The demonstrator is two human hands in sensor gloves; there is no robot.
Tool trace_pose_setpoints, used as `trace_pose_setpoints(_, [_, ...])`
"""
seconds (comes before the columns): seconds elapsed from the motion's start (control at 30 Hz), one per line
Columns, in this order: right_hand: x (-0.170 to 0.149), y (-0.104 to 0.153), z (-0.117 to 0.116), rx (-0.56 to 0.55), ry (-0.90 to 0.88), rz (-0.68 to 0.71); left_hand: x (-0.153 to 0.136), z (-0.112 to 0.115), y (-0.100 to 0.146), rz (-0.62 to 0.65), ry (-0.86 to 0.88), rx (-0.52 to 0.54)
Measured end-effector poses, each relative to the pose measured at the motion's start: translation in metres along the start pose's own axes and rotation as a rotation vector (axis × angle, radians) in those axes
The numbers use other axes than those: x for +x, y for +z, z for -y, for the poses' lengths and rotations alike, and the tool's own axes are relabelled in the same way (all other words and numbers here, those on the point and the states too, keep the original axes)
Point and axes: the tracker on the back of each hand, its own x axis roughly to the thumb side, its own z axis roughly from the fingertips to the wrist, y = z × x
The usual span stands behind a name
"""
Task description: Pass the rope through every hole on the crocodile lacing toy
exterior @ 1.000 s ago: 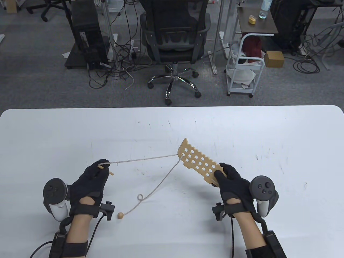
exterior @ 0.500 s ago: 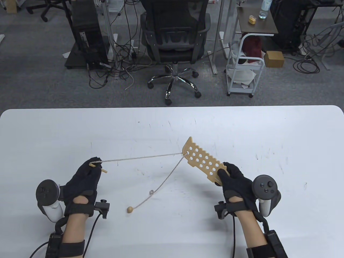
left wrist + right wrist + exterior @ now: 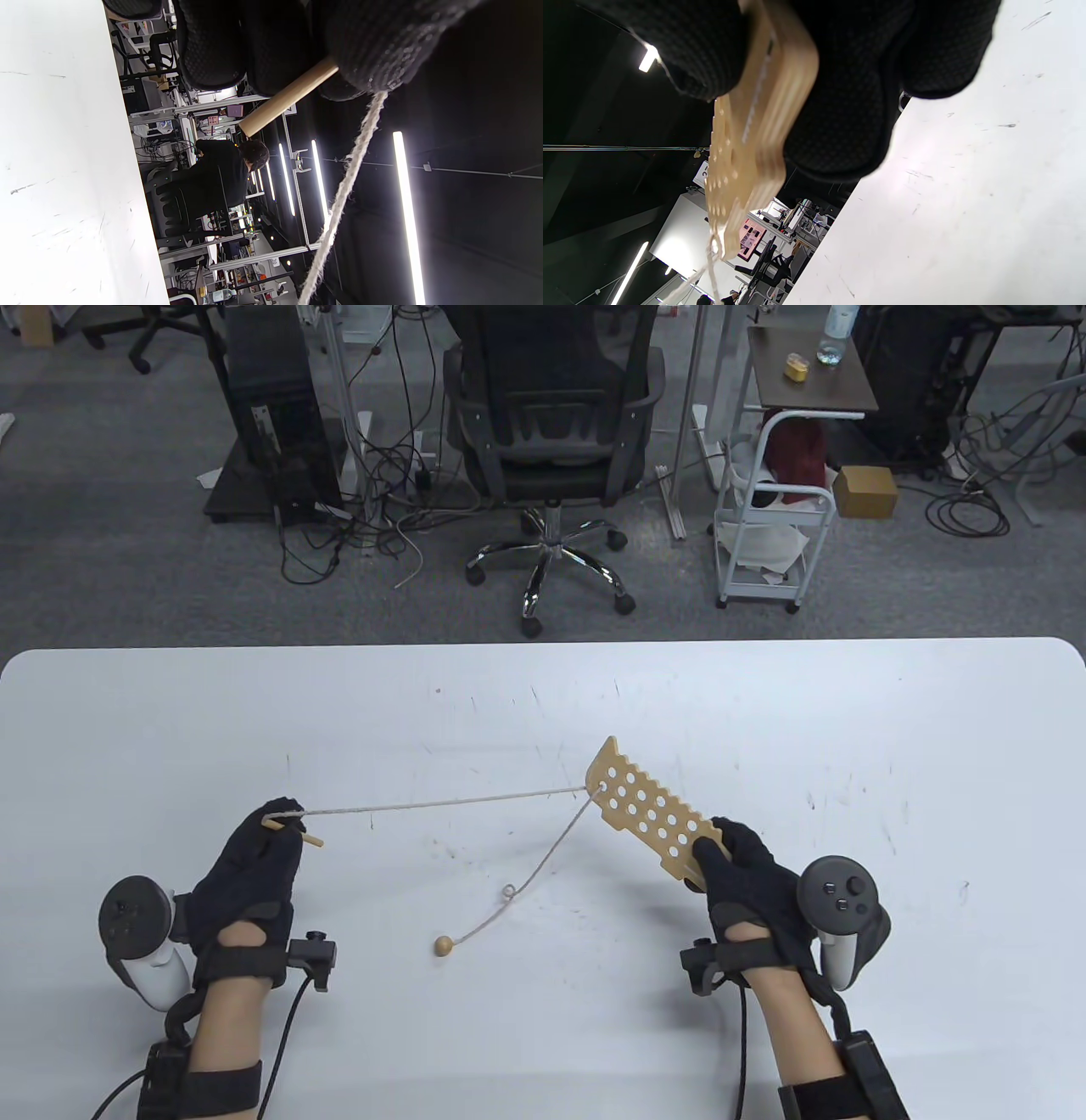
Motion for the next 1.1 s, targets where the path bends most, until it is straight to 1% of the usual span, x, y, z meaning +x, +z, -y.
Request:
trace_pose_setpoints(0.37, [-0.002, 0.0, 0.003, -0.026, 0.019, -0.035, 0.001, -0.006, 0.001, -0.004, 0.018, 0.029])
trace_pose_setpoints(0.9, [-0.015, -0.006, 0.01, -0.054, 0.035, -0.109, -0.003, -0.018, 0.003, -0.02, 0.068, 0.102])
trace_pose_setpoints(1.1, [-0.019, -0.007, 0.011, -0.064, 0.039, -0.133, -0.005, -0.022, 0.003, -0.026, 0.114, 0.132])
